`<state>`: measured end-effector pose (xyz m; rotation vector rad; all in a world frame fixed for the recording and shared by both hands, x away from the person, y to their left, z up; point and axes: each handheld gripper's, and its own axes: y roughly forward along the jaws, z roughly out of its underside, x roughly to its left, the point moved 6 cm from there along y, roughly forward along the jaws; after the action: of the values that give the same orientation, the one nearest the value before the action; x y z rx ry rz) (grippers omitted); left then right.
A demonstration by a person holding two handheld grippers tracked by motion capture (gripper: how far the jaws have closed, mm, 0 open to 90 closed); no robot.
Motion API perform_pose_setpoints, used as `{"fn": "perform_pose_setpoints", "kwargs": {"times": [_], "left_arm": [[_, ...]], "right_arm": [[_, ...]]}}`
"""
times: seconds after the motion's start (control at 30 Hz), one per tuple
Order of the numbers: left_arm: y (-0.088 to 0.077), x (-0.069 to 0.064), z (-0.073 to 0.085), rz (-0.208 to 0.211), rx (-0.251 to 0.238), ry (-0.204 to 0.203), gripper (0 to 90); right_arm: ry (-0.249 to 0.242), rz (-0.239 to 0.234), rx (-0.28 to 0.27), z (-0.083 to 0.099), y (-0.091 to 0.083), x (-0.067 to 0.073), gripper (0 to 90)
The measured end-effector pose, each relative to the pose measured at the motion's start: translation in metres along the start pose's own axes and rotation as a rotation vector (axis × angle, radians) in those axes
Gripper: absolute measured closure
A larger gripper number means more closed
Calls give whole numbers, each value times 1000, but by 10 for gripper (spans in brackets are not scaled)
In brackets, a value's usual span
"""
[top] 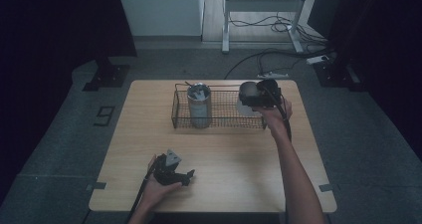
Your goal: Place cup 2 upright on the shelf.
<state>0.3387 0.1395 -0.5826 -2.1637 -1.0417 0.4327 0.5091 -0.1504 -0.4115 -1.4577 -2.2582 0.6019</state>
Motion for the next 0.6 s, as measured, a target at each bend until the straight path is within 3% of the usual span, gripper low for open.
{"fn": "perform_pose_setpoints", "kwargs": {"times": [0.6], "left_arm": [[-1,0,-1,-1,-8,5,78]], "right_arm": [[0,16,20,-14,19,-2,59]]}}
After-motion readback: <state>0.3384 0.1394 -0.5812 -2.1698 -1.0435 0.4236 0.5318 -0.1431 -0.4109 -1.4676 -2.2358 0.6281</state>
